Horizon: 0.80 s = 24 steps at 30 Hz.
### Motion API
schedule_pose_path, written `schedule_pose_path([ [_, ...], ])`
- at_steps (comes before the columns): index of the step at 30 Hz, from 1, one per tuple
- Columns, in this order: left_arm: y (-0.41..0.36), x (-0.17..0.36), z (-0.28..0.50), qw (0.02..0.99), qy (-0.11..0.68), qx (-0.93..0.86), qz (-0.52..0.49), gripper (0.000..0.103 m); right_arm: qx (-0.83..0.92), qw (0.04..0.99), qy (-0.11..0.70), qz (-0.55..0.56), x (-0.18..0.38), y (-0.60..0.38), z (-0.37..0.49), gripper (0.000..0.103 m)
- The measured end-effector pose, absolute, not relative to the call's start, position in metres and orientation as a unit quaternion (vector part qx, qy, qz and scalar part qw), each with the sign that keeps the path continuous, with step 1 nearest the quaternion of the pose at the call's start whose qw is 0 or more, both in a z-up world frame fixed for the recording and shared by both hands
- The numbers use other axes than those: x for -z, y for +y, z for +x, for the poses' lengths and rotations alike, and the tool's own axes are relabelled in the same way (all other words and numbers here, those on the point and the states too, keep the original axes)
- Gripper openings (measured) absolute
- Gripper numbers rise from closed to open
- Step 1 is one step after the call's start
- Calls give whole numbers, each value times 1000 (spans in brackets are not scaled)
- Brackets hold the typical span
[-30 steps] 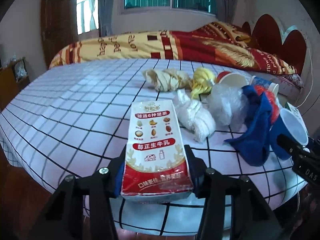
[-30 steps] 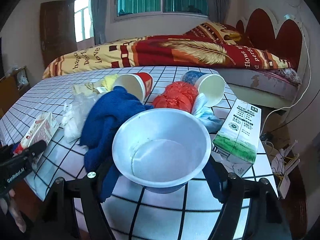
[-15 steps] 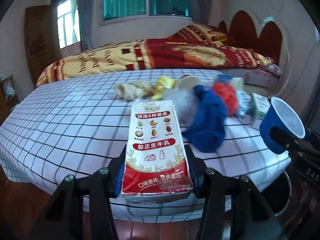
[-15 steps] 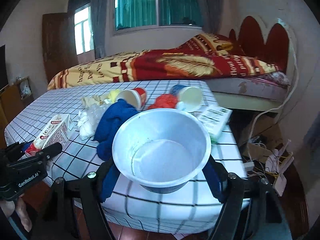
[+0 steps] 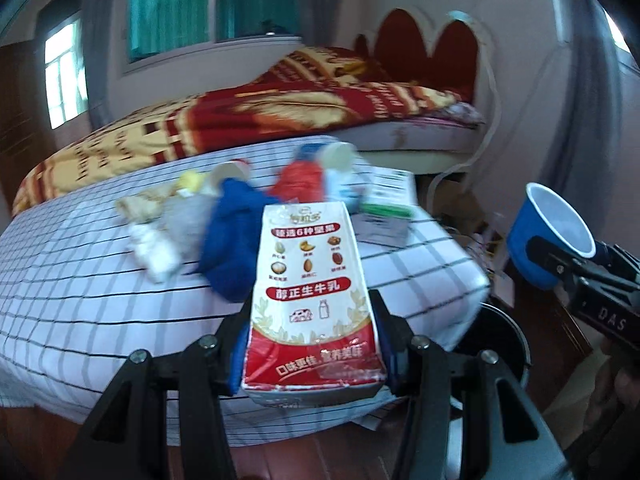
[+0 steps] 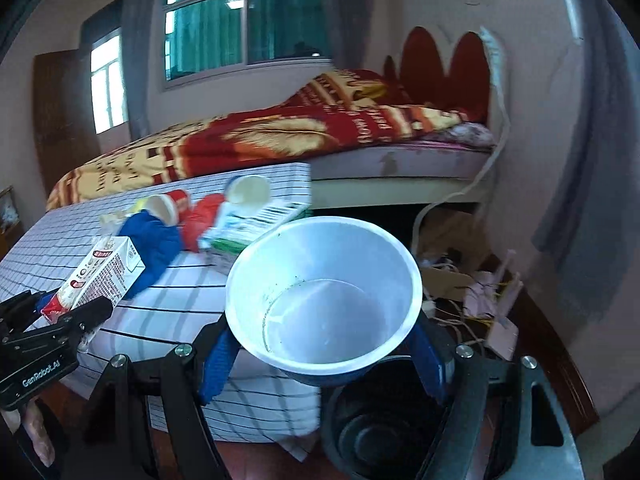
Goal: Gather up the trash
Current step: 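Carry carton and bowl over the black bin and open both tools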
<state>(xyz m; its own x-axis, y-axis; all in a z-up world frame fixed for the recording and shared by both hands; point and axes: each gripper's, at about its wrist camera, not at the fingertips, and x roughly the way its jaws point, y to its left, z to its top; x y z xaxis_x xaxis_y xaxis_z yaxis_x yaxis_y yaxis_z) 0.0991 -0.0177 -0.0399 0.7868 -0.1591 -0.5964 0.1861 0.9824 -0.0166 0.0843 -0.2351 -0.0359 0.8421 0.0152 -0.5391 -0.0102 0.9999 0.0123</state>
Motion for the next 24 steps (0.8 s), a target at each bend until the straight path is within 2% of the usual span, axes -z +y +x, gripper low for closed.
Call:
schedule_pose_path([
  [16,-139,57,75,913,326,237,59,52,59,954,292,12,60,-351,25,78],
  [24,-173,96,73,892,353,276,62,52,52,940,337,3,115,-378,22,78],
])
